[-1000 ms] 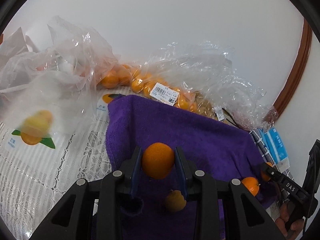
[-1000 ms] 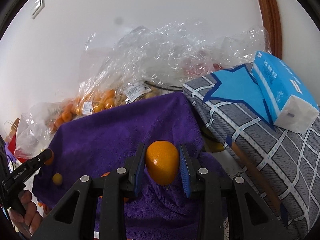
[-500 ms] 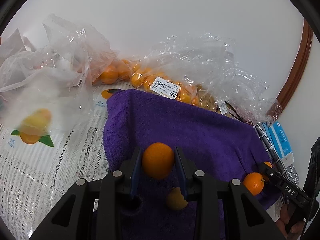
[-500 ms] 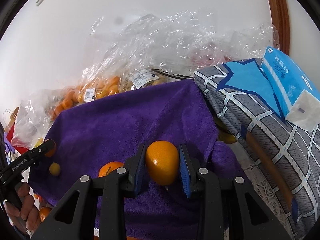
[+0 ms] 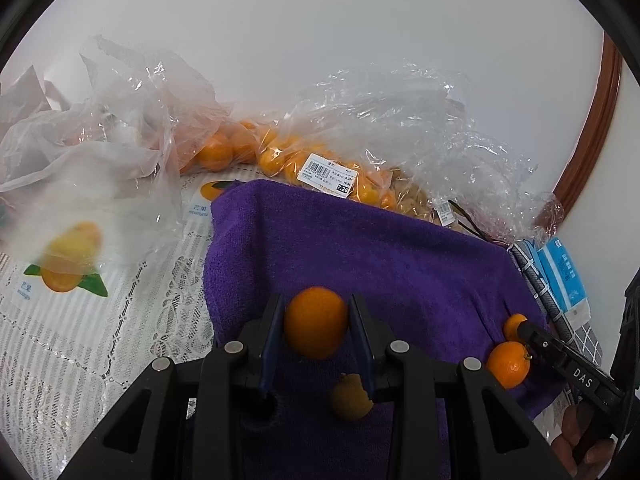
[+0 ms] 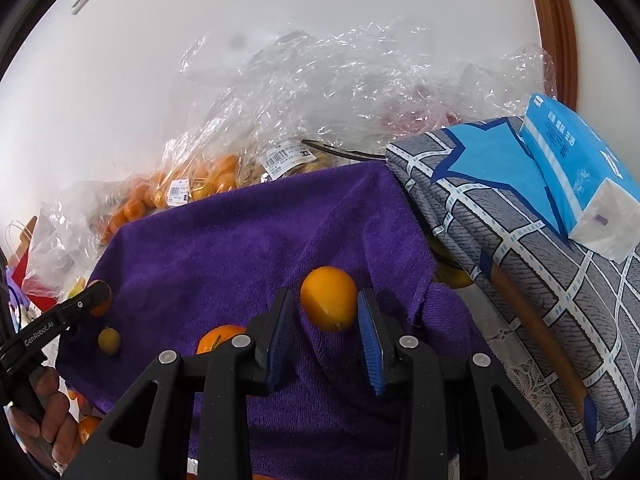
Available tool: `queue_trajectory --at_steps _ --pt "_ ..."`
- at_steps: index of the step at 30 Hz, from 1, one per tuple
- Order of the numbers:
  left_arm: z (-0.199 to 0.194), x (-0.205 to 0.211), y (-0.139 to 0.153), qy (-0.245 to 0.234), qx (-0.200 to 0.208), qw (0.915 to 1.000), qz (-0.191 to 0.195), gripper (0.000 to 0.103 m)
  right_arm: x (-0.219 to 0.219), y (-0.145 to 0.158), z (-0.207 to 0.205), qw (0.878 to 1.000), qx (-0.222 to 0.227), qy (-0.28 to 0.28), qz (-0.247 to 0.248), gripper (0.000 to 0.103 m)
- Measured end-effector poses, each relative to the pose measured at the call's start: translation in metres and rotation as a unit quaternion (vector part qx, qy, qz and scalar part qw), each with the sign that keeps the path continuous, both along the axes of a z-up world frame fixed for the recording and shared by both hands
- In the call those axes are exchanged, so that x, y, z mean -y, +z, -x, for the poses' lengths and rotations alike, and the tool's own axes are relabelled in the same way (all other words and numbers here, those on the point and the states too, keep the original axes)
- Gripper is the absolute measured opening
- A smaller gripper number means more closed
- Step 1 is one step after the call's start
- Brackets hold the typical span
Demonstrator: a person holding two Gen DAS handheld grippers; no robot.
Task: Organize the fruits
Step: 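Lower the oranges onto the towel and open both tools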
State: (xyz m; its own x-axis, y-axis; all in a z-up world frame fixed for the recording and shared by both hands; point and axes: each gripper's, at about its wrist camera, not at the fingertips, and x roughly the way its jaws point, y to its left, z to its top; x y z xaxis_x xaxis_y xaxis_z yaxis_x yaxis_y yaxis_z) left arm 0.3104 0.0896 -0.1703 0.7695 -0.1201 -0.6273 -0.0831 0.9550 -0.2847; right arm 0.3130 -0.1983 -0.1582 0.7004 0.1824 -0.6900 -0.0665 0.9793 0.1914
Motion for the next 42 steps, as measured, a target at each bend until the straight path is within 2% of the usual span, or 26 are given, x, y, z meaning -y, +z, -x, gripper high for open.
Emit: queue_trajectory --at_steps 2,9,18,28,33,42 --pt "0.001 0.000 0.001 -0.003 0.003 1.0000 -0.001 0.037 -0.002 0.001 0.001 1.000 0.005 0.002 0.006 0.041" --pt "0.002 0.006 0.003 -0.012 0.010 0.9998 -0.013 0.041 -0.009 0.007 0.007 0.999 0.025 0.006 0.028 0.058" --pt "0.002 0.004 0.003 -0.011 0.012 0.9998 -0.009 0.044 0.003 0.016 0.019 0.999 0.050 -0.020 0.004 0.059" --pt "0.004 0.004 0.005 -0.009 0.018 0.9997 -0.011 0.048 0.015 0.018 0.016 0.999 0.030 -0.021 -0.037 0.063" --pt "0.004 0.002 0.005 -0.008 0.017 0.9998 -0.007 0.048 0.010 0.020 0.018 0.999 0.035 -0.006 -0.029 0.063" --pt "0.005 0.003 0.006 -0.007 0.019 0.9998 -0.009 0.049 -0.013 0.029 0.035 0.996 0.079 0.042 0.014 0.063"
